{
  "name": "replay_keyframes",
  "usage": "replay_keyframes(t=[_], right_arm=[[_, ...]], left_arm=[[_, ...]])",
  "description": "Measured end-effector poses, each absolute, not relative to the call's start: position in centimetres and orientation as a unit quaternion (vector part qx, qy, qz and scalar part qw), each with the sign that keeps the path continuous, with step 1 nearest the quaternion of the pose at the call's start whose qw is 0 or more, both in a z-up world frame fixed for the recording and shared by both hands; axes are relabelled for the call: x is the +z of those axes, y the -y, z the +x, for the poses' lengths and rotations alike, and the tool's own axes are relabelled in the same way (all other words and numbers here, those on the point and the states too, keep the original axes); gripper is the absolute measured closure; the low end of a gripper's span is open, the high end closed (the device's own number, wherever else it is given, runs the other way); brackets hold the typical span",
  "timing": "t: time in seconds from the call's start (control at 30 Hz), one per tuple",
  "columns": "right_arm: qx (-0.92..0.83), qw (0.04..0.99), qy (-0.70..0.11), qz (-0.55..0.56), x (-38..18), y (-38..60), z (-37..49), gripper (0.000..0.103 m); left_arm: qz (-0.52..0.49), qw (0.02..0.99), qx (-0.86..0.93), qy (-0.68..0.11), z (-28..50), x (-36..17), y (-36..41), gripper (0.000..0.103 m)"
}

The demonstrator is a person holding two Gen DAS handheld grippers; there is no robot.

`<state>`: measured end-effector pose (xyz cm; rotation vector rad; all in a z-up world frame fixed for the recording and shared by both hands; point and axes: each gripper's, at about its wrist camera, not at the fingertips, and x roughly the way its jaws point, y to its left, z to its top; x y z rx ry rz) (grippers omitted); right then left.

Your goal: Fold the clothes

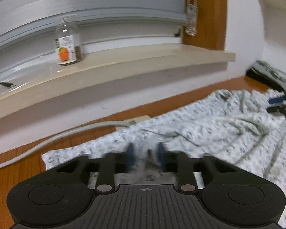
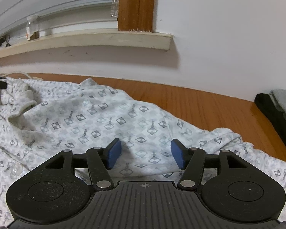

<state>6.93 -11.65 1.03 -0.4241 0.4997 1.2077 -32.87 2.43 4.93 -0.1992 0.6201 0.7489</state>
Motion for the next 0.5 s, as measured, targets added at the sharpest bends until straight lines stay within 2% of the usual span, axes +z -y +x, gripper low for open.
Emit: replay_keyframes(t=[0.17, 0.3, 0.4, 0.47, 0.5], right_arm=[[0.557, 0.773, -0.231, -0.195, 1.0, 11.7, 6.9, 0.044], [0.556, 0.774, -0.23, -0.196, 0.9, 11.7, 6.8, 0.043], [0.556, 0.774, -0.231, -0.195, 0.9, 11.7, 6.9, 0.043], [0.557, 0.774, -0.233, -0.194, 0.9, 11.7, 7.0, 0.043], [0.557, 0.774, -0.233, -0.193, 0.9, 11.7, 7.0, 0.043]], left_arm=[[-0.063, 0.89, 0.355, -0.281, -34.5, 7.4, 1.4, 0.092], [-0.044, 0.886, 0.35, -0.303, -36.2, 8.0, 5.0, 0.089], [-0.046, 0.882, 0.341, -0.323, -37.3, 7.6, 6.5, 0.077], [-0.04, 0.88, 0.349, -0.32, -38.0, 7.8, 6.5, 0.06], [-0.044, 0.88, 0.353, -0.314, -38.3, 8.1, 6.3, 0.058]])
